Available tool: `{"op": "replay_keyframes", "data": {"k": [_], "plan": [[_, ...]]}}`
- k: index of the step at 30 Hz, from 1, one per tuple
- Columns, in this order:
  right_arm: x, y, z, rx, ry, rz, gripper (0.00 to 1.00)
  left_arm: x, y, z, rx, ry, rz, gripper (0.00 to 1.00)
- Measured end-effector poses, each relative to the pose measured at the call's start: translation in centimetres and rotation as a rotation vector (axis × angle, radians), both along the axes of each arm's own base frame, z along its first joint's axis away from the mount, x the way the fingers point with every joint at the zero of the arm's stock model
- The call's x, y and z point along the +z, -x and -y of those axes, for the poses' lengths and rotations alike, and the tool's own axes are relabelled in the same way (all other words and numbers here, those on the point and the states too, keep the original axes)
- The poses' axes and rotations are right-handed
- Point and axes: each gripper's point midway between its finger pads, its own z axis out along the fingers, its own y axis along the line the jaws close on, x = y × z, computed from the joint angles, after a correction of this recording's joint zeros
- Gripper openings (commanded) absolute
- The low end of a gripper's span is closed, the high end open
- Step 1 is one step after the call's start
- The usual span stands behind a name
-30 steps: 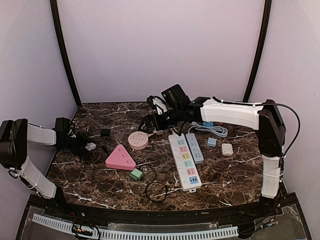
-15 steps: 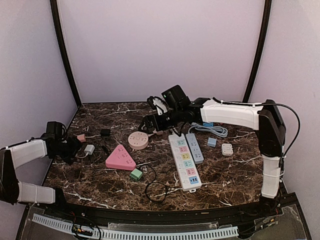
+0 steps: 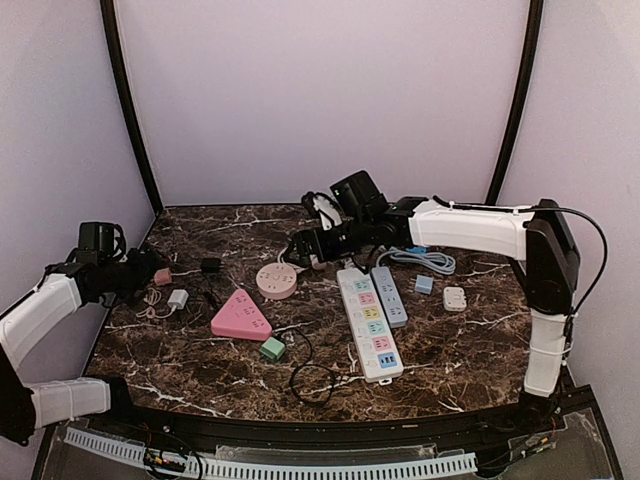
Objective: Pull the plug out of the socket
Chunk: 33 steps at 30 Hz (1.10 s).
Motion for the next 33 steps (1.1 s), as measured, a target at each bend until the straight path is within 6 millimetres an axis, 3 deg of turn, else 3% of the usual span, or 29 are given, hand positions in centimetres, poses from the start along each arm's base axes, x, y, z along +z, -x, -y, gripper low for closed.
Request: {"op": "replay_keyframes", "data": {"k": [8, 12, 16, 25, 30, 33], "plan": [[2.3, -2.0, 4.8, -0.134, -0.028, 0.052, 0.99, 5.5, -1.8, 7.8, -0.294, -0.063, 0.155, 0.99], [3.3, -3.3, 9.4, -0.257, -0.039, 0.088, 0.99, 6.8, -2.9, 11.0, -0.402, -0.118, 0.207, 0.99], [4.2, -4.5, 15.5, -0.421, -0.037, 0.144, 0.99, 7.0, -4.1, 12.5, -0.459, -0.173, 0.239, 0.99], [5.9, -5.8, 29.4, -0.773, -0.012, 0.365, 0.99, 8.1, -7.1, 10.7, -0.386, -0.34, 0.297, 0.99], [3.7, -6.1, 35.3, -0.907, 0.074, 0.457, 0.99, 8.9, -7.7, 7.8, -0.309, -0.484, 0.385, 0.99], [2.4, -6.2, 37.9, -0.96, 0.117, 0.468, 0.99, 7.9, -7.7, 5.4, -0.266, -0.538, 0.43, 0.99]]}}
